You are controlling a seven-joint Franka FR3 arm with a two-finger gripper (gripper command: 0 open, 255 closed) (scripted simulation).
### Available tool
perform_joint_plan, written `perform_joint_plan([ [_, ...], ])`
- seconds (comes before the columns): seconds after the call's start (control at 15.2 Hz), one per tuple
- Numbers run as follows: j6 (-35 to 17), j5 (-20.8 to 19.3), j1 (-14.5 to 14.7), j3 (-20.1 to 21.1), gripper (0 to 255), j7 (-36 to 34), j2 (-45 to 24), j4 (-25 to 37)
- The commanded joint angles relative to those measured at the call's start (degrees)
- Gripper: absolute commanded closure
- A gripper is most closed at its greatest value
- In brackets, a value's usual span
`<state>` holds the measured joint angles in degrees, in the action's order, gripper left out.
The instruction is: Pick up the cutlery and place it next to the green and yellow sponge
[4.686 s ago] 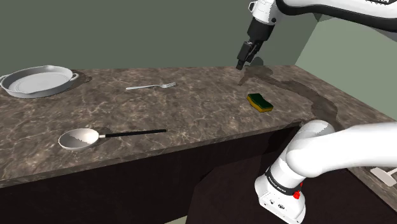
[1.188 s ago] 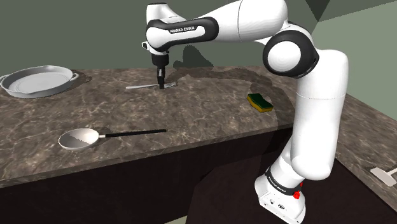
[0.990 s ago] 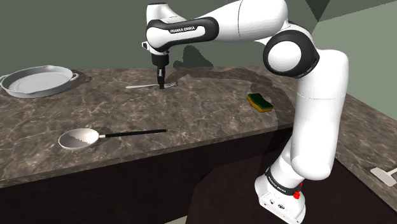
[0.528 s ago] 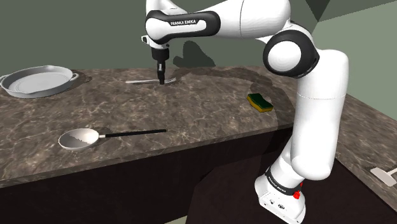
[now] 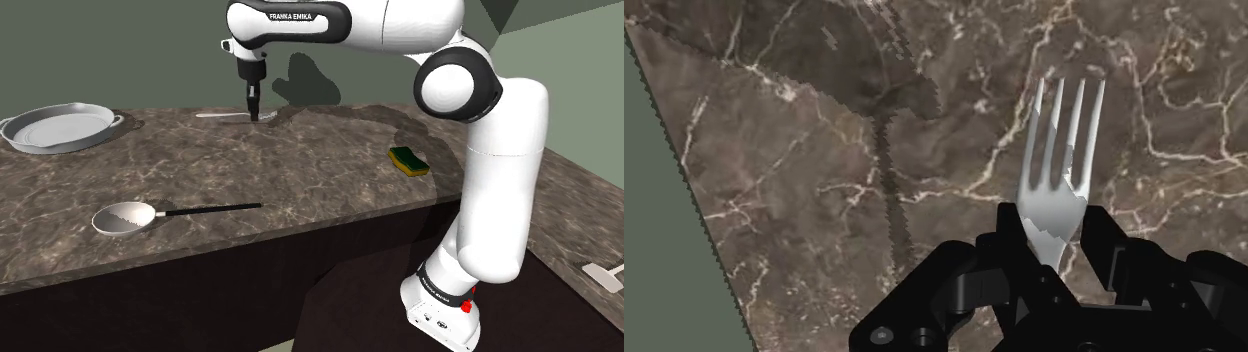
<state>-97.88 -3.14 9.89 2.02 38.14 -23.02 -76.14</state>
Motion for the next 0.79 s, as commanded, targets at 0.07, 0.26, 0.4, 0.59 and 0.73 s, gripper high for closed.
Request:
perform_joint_plan([
  [0.07, 2.51, 0.0, 0.07, 0.02, 255, 0.06, -0.23, 2.71],
  [0.26, 5.06, 0.0, 0.12, 0.02, 255, 0.16, -0.69, 5.73],
  [0.4, 2.11, 0.2, -0.39, -0.07, 255, 0.54, 5.39, -3.29],
  [0.59, -1.07, 0.47, -1.04, -0.31, 255, 1.25, 13.42, -14.45],
  [0.73, -2.61, 0.62, -1.42, -0.54, 255, 1.79, 18.35, -20.9],
])
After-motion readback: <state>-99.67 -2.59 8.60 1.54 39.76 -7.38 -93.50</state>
